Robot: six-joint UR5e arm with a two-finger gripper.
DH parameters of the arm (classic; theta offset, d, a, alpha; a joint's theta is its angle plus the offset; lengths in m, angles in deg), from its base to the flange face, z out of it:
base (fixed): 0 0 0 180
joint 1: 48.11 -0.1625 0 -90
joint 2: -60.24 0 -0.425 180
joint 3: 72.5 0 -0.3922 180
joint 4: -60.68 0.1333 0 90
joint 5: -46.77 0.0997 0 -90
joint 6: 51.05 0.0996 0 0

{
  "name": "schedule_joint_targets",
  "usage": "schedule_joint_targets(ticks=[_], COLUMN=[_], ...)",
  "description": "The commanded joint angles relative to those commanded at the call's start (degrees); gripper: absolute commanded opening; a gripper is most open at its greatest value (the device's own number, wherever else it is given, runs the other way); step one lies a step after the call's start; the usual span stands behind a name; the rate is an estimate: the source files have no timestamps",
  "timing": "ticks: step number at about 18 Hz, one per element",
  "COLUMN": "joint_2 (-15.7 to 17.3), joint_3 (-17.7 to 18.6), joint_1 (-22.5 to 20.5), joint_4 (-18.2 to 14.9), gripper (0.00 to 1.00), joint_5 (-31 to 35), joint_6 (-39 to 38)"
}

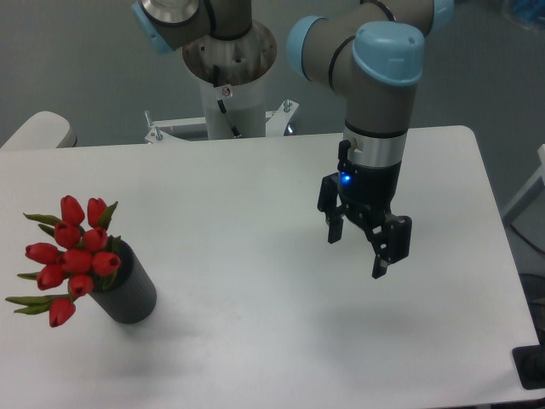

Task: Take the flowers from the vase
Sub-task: 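Move the open gripper toward the red tulip stems above the black vase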

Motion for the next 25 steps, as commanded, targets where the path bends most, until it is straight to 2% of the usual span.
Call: schedule_joint_targets(ticks=[9, 16, 20, 23, 25], joint_2=[0.9, 2.8, 5.0, 5.4, 5.7], joint_3=[3.4, 9.4, 15.8, 18.0, 19.2], joint_1=[0.4, 1.4, 1.4, 1.7, 3.0], joint_4=[0.5, 1.0, 3.9, 4.3, 4.8], gripper=[1.00, 1.00, 1.00, 1.00, 1.00], joint_5=[-3.0, -15.7, -25.7, -33.4, -36.8], joint_6=[-1.8, -15.7, -18.5, -24.1, -24.8])
